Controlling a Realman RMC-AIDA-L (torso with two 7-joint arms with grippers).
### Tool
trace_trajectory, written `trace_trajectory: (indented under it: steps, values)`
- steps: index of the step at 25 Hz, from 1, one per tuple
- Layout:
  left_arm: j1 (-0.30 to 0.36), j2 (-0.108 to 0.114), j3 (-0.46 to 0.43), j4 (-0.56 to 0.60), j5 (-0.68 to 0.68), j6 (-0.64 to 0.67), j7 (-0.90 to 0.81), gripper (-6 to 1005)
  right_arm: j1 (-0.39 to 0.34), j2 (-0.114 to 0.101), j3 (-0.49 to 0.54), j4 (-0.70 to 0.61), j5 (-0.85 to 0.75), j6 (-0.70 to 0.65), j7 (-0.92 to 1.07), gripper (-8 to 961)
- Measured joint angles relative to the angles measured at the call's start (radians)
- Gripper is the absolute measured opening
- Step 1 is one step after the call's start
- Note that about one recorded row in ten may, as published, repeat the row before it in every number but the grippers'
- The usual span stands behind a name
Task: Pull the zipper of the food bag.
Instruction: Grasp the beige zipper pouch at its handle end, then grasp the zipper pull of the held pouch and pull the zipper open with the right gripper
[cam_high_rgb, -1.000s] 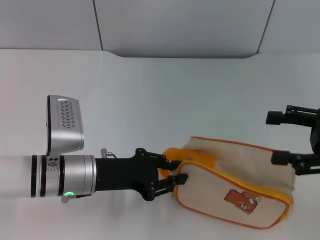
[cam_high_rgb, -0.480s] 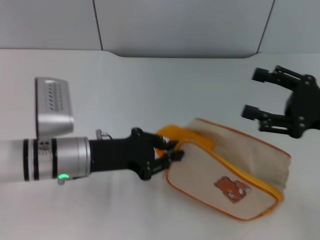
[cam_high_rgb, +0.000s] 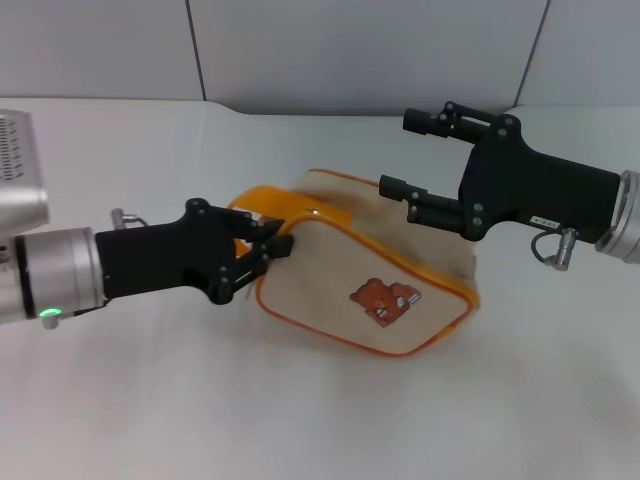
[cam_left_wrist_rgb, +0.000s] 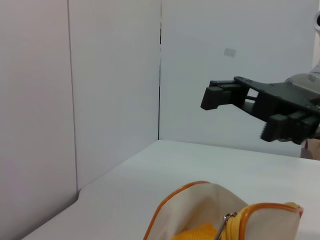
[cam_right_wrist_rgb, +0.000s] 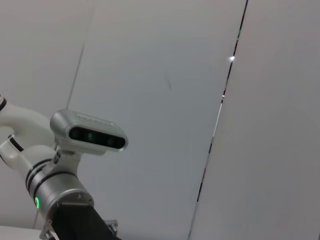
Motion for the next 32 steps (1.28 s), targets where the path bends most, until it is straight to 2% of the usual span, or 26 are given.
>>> trace_trajectory:
  steps: [4,6,10,15,23,27,32]
  values:
    - [0.015,0.003,-0.003,0.008,-0.004,0.021,0.010,134,0.002,0.002,-0.011,0.004,-0.003,0.017,-0.026,691]
    - [0.017,0.003,-0.004,0.008,-0.003,0.018,0.014,129,0.011,0.007,-0.064,0.032,-0.003,0.071,-0.080,654]
    - [0.017,-0.001,-0.005,0.008,0.000,0.018,0.024,125,0.027,0.009,-0.101,0.084,-0.002,0.108,-0.155,581]
    - [0.017,-0.001,-0.005,0.008,-0.002,0.032,0.025,124,0.048,0.009,-0.104,0.139,-0.001,0.164,-0.247,368]
    - [0.018,0.003,-0.010,0.009,-0.002,0.063,0.025,124,0.075,0.012,-0.136,0.185,-0.005,0.222,-0.314,367]
    - [0.019,0.001,-0.017,0.009,-0.004,0.055,0.025,121,0.077,0.012,-0.188,0.186,-0.002,0.212,-0.314,364]
    - [0.019,0.000,-0.017,0.009,-0.003,0.055,0.025,113,0.073,0.013,-0.190,0.186,0.006,0.191,-0.331,364]
